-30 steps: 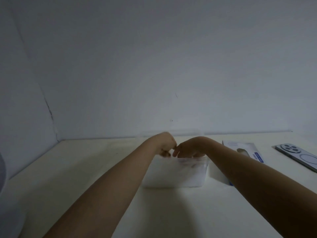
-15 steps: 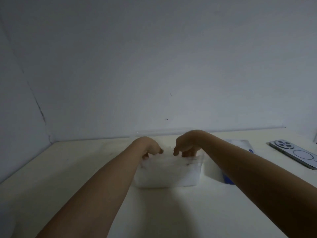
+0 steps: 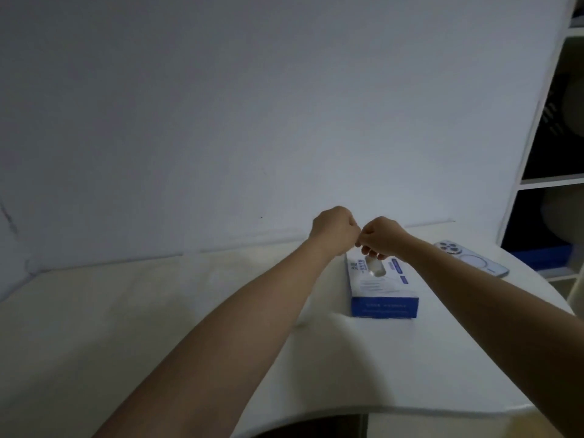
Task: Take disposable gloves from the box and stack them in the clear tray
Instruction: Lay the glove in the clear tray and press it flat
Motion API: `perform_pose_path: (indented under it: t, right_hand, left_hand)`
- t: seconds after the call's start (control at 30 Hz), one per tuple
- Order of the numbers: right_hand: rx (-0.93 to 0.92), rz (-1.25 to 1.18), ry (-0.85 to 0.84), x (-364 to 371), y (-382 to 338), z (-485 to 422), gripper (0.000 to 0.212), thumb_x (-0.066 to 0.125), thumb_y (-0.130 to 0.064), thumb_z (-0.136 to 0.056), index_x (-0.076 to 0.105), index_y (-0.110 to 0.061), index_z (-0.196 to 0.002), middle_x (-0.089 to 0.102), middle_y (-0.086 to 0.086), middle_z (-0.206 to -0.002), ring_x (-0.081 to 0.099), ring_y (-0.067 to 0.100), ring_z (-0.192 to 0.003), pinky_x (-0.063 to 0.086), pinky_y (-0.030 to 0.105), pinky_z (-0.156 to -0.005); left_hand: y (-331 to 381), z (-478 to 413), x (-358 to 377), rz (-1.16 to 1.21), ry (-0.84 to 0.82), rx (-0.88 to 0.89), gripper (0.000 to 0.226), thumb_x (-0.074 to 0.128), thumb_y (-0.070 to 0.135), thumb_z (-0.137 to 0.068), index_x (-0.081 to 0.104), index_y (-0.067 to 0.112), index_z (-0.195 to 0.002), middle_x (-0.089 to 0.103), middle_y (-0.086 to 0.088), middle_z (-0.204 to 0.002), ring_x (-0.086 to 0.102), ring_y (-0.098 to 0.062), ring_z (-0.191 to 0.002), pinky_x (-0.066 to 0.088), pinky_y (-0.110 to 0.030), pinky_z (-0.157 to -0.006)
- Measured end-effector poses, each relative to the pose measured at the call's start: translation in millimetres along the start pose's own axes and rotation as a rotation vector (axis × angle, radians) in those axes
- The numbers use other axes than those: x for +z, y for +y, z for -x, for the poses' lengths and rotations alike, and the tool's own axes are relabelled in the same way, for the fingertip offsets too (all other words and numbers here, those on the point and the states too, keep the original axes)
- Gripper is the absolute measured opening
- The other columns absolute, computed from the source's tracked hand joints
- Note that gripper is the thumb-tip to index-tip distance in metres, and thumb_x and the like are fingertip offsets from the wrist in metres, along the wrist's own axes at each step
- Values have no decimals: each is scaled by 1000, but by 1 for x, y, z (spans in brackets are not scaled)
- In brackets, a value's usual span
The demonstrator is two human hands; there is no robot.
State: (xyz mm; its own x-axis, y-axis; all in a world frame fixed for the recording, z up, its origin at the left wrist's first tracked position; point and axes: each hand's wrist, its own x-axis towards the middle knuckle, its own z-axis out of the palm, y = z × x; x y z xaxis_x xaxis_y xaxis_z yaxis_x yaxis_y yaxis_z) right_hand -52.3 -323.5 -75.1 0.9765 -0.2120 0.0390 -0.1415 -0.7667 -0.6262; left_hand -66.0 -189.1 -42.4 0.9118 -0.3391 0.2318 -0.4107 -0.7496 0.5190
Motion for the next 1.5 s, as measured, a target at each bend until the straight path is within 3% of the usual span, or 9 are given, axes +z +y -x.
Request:
perform_pose_path:
  t: [0.27, 0.4, 0.57, 0.87, 1.03, 1.13, 1.23, 1.4, 1.5]
  right_hand:
    - [-22, 380, -162, 7, 49, 3, 39, 66, -25, -88, 62, -19, -126, 62, 1, -105, 58, 16, -87, 45, 23, -72]
    - [34, 394, -136, 15, 50, -3, 31, 70, -23, -85, 68, -14, -115, 68, 8, -107, 67, 22, -92, 56, 33, -86]
    - [-12, 344, -20, 19, 51, -5, 20, 70, -28, -85, 72, -13, -99, 69, 4, -96, 65, 19, -85, 55, 28, -74]
    - [-150, -474, 192, -17, 43, -2, 27, 52, -17, -91, 57, 7, -81, 54, 14, -74, 48, 23, -69, 39, 35, -65]
    - [-103, -477, 131, -24, 35, 1, 26, 54, -21, -89, 59, 0, -74, 57, 6, -55, 50, 17, -54, 41, 26, -55]
    - [-36, -474, 130, -20, 30, 2, 33, 55, -28, -91, 60, -3, -69, 55, 5, -55, 49, 16, -52, 40, 24, -51]
    - [-23, -474, 110, -17, 16, 6, 38, 54, -35, -95, 66, -4, -75, 58, 8, -62, 52, 17, -56, 41, 27, -56]
    - [-31, -493, 63, -12, -13, 12, 46, 52, -40, -96, 57, -6, -66, 50, 6, -54, 43, 16, -48, 36, 27, -54]
    - [-50, -506, 57, -3, -36, 14, 50, 50, -41, -97, 52, -8, -59, 50, 5, -51, 44, 16, -44, 38, 25, -51]
  left_hand:
    - [-8, -9, 71, -59, -412, -159, 28, 59, 22, -93, 58, 4, -114, 65, -14, -91, 63, -25, -75, 56, -32, -67]
    - [-13, -14, 74, -54, -459, -176, 41, 75, 25, -82, 57, 6, -113, 61, -9, -85, 56, -18, -65, 45, -22, -48]
    - [-16, -18, 74, -42, -476, -171, 34, 77, 26, -79, 52, 10, -96, 56, -3, -71, 51, -13, -57, 41, -22, -46]
    - [-13, -14, 72, 37, -517, -169, 42, 73, 26, -82, 60, 9, -118, 67, -13, -106, 61, -22, -81, 56, -32, -77]
    - [-9, -14, 53, 272, -362, -256, 71, 75, 39, -79, 45, 0, -130, 63, -12, -97, 61, -22, -81, 58, -35, -82]
    - [-4, -13, 31, 299, -234, -181, 106, 79, 46, -74, 17, 7, -149, 42, -13, -141, 47, -27, -125, 46, -37, -97]
    - [-4, -11, 3, 419, -164, -110, 87, 81, 38, -75, 34, 14, -144, 44, -9, -141, 47, -24, -125, 43, -33, -97]
    - [-23, 5, -39, 656, -431, -238, 73, 78, 48, -72, 54, 15, -132, 54, -1, -114, 53, -20, -117, 52, -35, -88]
    - [-40, 11, -49, 646, -216, -246, 48, 79, 26, -78, 60, 11, -119, 61, -6, -104, 62, -18, -93, 54, -29, -77]
